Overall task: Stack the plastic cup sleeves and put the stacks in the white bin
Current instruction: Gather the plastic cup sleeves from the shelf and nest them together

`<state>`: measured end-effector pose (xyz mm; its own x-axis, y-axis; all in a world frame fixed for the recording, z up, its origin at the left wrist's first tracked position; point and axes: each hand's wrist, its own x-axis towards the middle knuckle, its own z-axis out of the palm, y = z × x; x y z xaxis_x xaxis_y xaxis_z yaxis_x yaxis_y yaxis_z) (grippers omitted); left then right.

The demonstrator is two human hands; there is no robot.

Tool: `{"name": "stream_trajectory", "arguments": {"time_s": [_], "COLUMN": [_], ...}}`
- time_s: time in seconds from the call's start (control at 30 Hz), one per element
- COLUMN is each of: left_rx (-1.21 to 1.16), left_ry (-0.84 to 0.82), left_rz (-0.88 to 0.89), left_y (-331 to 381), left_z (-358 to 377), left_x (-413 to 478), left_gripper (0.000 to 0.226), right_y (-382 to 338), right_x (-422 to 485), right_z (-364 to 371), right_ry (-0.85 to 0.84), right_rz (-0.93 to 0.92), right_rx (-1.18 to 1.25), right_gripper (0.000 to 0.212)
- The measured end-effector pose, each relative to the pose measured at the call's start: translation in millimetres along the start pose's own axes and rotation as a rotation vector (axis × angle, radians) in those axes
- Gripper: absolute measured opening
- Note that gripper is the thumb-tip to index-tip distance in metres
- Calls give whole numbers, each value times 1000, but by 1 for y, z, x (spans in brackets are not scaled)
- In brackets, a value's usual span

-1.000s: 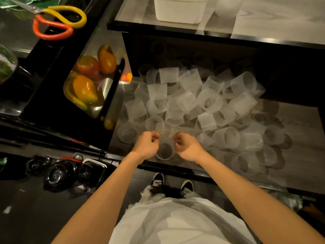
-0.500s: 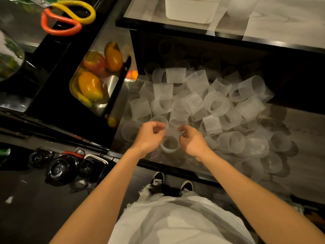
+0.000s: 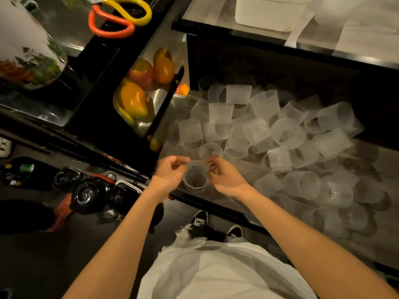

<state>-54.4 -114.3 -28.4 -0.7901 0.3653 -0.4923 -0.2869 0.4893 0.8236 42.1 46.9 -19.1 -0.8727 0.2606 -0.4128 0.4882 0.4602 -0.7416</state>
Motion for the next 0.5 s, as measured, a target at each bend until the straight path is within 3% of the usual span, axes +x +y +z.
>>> {"name": "stream_trajectory", "arguments": {"time_s": [0.27,0.5], "left_rx": [12,194], "left_ry": [-18,-70], "left_rz": [5,37], "left_y": [-7,-23], "left_z": [1,4], "left_x": [0,-1], "left_gripper": [20,23], "right_y": [4,12], "right_x": [-2,-3], "right_z": [-3,10], "right_ry": [-21,-70], "right_rz": [-39,-19], "right_rx": [-140,-291], "right_gripper": [32,42]}}
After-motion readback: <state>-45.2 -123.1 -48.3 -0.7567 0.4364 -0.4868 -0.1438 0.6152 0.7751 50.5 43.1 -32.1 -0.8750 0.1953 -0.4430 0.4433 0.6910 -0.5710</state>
